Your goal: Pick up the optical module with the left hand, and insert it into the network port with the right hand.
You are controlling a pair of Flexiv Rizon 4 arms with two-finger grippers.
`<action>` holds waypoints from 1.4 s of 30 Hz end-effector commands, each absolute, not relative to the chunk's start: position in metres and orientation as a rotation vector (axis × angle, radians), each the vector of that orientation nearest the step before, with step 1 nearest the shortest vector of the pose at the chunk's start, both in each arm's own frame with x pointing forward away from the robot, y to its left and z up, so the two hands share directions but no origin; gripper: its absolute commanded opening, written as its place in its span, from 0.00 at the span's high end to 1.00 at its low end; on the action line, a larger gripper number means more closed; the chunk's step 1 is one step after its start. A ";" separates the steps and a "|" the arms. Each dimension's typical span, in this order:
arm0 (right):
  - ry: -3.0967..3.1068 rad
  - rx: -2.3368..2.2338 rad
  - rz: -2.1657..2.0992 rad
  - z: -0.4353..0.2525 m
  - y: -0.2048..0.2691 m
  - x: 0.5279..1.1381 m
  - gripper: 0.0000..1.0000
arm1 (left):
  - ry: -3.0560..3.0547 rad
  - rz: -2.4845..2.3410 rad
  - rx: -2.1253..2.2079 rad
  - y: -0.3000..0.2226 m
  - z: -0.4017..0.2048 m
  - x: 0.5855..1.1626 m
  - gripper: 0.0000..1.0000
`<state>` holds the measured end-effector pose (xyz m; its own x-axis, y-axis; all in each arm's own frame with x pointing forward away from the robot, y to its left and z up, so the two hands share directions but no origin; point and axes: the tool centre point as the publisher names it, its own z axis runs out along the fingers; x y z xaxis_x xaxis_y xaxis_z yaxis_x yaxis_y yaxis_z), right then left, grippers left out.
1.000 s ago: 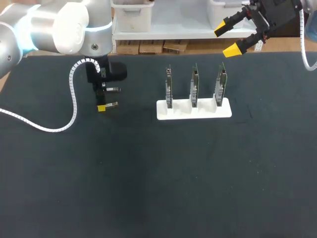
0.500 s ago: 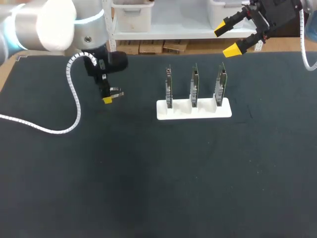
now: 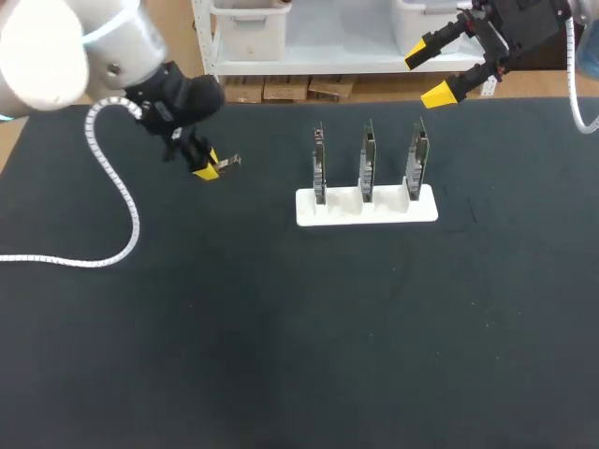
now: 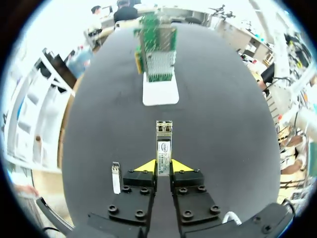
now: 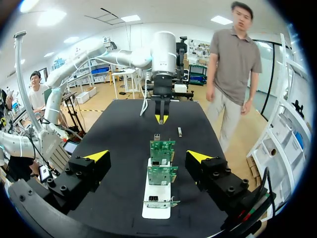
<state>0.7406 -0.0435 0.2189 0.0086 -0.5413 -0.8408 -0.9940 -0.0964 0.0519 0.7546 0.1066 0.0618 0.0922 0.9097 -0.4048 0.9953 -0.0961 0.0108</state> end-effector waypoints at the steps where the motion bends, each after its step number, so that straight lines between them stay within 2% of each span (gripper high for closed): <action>1: 1.586 -1.697 0.980 0.219 -0.043 0.741 0.00 | 1.661 -0.380 1.841 0.118 0.071 0.745 1.00; 23: 1.586 -1.697 0.980 0.219 -0.043 0.741 0.00 | 1.648 -0.329 1.887 0.119 0.075 0.747 1.00; 36: 1.586 -1.697 0.980 0.219 -0.043 0.741 0.00 | 1.381 -0.280 1.781 0.060 0.166 0.749 1.00; 42: 1.586 -1.697 0.980 0.219 -0.043 0.741 0.00 | 1.347 -0.413 1.714 0.029 0.176 0.728 1.00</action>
